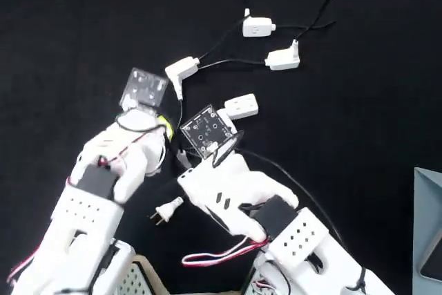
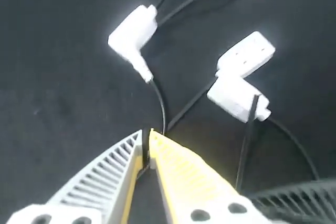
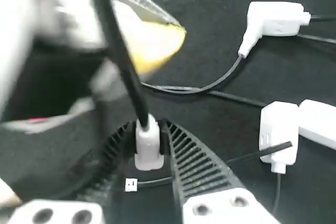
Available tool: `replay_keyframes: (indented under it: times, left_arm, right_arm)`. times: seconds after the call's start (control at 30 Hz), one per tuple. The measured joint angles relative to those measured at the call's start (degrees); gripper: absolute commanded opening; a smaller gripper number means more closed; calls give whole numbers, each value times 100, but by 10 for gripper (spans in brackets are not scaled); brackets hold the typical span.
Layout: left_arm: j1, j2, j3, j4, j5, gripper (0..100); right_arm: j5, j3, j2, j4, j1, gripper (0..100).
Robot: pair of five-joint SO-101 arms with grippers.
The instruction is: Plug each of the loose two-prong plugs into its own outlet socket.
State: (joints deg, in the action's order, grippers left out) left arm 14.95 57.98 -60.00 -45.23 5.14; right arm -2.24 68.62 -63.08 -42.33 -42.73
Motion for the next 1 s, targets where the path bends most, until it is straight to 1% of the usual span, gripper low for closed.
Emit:
replay_keyframes:
  times: [0.1,0.27,0.57,0.67,0.83,1.0]
  left_arm:
    - [18,563,-237,18,185,44]
    - [88,1046,-457,0,237,44]
    - [-44,1152,-642,-9,237,43]
    - [-281,1152,-642,-9,246,45]
    - [-1011,1099,-615,-53,-88,106]
    - [-1064,404,105,-756,-114,76]
  right_arm:
    - [0,35,0,-9,0,12]
    - [-18,35,0,0,53,12]
    - [-18,35,0,0,53,11]
    - [-9,35,0,0,527,12]
    - [18,-53,0,0,1837,12]
    - [475,-255,0,53,2989,12]
